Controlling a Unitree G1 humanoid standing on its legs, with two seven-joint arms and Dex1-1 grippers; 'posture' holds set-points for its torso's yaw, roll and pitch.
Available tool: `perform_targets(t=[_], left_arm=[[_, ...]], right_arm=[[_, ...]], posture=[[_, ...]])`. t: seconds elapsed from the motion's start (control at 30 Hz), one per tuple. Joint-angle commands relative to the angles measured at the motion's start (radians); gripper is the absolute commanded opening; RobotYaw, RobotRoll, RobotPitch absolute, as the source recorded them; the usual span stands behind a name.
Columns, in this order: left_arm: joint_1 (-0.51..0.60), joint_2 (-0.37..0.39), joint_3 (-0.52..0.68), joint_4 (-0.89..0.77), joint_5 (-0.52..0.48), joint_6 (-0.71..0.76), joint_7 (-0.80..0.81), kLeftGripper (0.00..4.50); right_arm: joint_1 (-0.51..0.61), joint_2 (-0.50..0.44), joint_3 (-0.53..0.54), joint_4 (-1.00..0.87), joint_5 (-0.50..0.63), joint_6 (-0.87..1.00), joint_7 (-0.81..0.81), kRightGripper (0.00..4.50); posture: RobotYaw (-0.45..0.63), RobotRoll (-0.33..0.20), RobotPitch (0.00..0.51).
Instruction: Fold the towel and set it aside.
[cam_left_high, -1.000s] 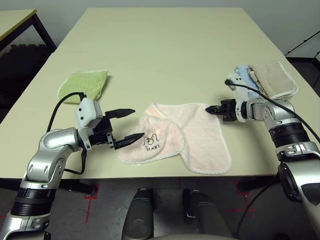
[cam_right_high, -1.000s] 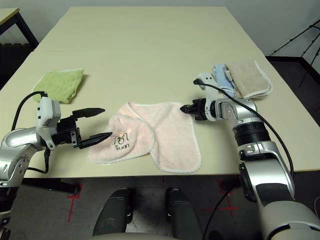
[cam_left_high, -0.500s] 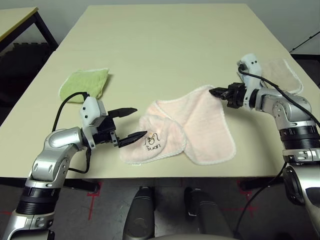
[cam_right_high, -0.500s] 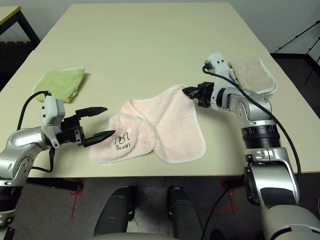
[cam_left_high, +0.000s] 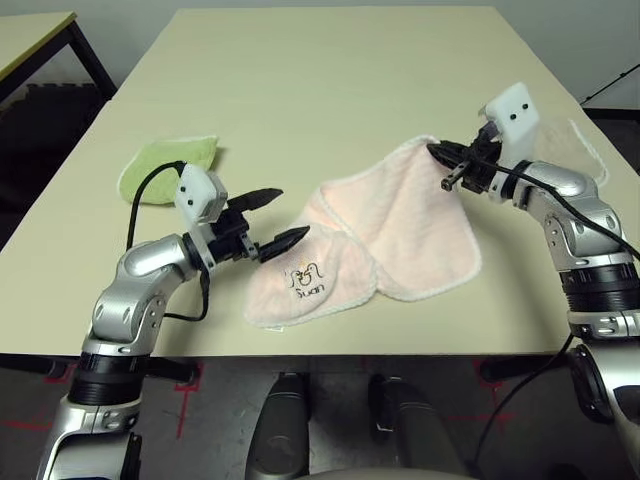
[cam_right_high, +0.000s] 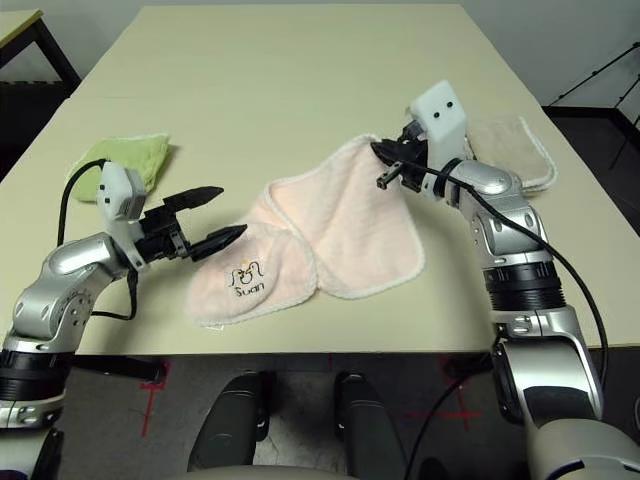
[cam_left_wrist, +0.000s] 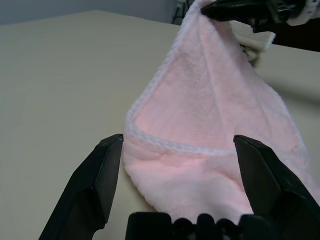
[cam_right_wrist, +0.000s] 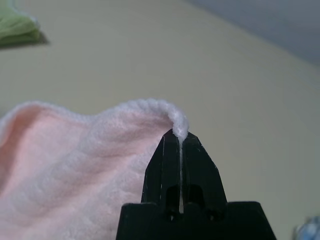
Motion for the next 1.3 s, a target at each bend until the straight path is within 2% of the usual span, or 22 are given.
perform_targets(t=[0.03, 0.2, 0.37, 0.5, 0.67, 0.8, 0.97, 1.13, 1.3], left_arm=[[-0.038, -0.030, 0.011, 0.036, 0.009, 0.057, 0.078, 4.50], [-0.091, -0.067, 0.012, 0.057, 0.019, 0.166, 0.193, 4.50], [-0.175, -0.133, 0.024, 0.138, 0.094, 0.126, 0.339, 4.50], [-0.264, -0.172, 0.000, 0.172, 0.157, 0.185, 0.452, 4.50], [-0.376, -0.243, 0.010, 0.204, 0.122, 0.237, 0.463, 4.50], [-0.456, -0.261, -0.005, 0.238, 0.110, 0.312, 0.432, 4.50], [-0.472, -0.269, -0.065, 0.241, 0.139, 0.339, 0.400, 4.50], [-0.422, -0.250, -0.190, 0.289, 0.262, 0.269, 0.389, 4.50], [-0.411, -0.247, -0.239, 0.377, 0.359, 0.189, 0.404, 4.50]], right_arm=[[-0.039, -0.002, -0.014, 0.048, -0.026, -0.082, -0.022, 0.02], [-0.096, -0.005, -0.014, 0.103, -0.050, -0.188, -0.046, 0.02], [-0.133, -0.004, -0.014, 0.144, -0.072, -0.284, -0.065, 0.02], [-0.151, -0.001, -0.010, 0.147, -0.076, -0.321, -0.064, 0.02], [-0.133, 0.000, 0.000, 0.128, -0.081, -0.339, -0.052, 0.02], [-0.110, 0.003, 0.008, 0.102, -0.085, -0.345, -0.046, 0.02], [-0.103, 0.005, 0.007, 0.081, -0.087, -0.340, -0.044, 0.02], [-0.100, 0.007, -0.003, 0.028, -0.078, -0.317, -0.054, 0.02], [-0.098, 0.005, -0.014, -0.025, -0.069, -0.290, -0.059, 0.02]], posture=[[0.24, 0.000, 0.153], [0.24, 0.000, 0.152], [0.23, 0.000, 0.152], [0.22, 0.000, 0.147], [0.21, 0.000, 0.140], [0.21, 0.000, 0.137], [0.20, 0.000, 0.135], [0.18, 0.000, 0.132], [0.17, 0.000, 0.133]])
